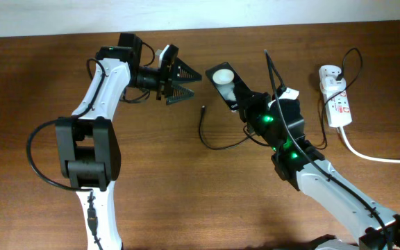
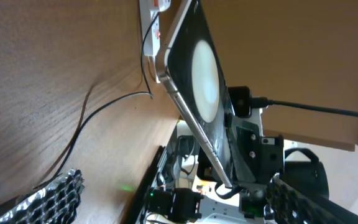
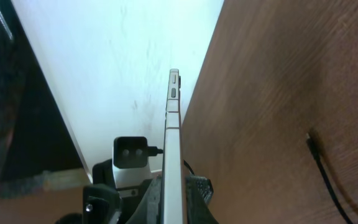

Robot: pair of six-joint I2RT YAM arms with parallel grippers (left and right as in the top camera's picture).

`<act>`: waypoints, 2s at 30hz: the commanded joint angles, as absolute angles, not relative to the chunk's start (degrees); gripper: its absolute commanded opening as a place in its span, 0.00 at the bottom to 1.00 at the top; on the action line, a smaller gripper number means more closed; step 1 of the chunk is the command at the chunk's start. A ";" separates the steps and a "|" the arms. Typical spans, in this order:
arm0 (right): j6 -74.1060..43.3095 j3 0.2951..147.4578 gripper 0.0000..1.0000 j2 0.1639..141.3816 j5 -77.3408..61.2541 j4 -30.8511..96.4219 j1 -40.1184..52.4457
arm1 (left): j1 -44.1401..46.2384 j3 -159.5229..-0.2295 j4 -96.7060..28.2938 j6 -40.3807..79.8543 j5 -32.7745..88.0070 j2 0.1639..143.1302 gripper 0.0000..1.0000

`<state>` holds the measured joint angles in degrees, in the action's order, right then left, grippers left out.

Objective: Plug charger to phone and switch on socket
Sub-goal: 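Bring the left gripper to the phone's bottom edge held by right gripper, then grip the phone with the left gripper, release right, move right toward cable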

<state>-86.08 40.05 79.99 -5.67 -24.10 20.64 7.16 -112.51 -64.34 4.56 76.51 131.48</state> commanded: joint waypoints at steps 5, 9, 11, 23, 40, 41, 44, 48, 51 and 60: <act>-93.19 43.99 0.04 81.69 -0.78 -25.15 21.80 | 7.90 -112.81 -57.65 13.65 78.54 129.29 0.94; -95.02 47.55 0.04 84.44 -0.82 -25.15 21.80 | 9.43 -112.81 -50.48 23.33 78.67 129.29 0.90; -95.02 48.56 0.04 84.88 -0.75 -25.15 21.80 | 10.17 -112.81 -46.83 28.53 78.67 129.29 0.88; -95.04 49.32 0.04 84.97 0.05 -24.88 21.80 | 14.28 -112.81 -25.26 54.63 77.87 129.29 0.63; -102.56 49.34 0.04 86.35 0.10 -24.29 21.80 | 16.51 -112.81 -21.41 66.00 72.99 129.29 0.20; -102.56 49.34 0.04 86.65 0.12 -24.29 21.80 | 16.51 -112.81 -20.97 66.24 72.51 129.29 0.19; -102.56 49.34 0.04 87.66 0.30 -24.29 21.80 | 16.51 -112.81 -19.97 66.39 71.42 129.29 0.16; -102.56 49.34 0.04 89.17 0.27 -24.32 21.80 | 16.51 -112.81 -19.97 66.39 70.39 129.29 0.11; -102.54 49.34 0.04 89.41 0.27 -24.32 21.80 | 16.51 -112.81 -19.97 66.39 70.02 129.29 0.05; -102.54 49.34 0.41 89.41 0.27 -24.95 21.80 | 16.51 -112.81 -19.99 66.35 69.17 129.29 0.00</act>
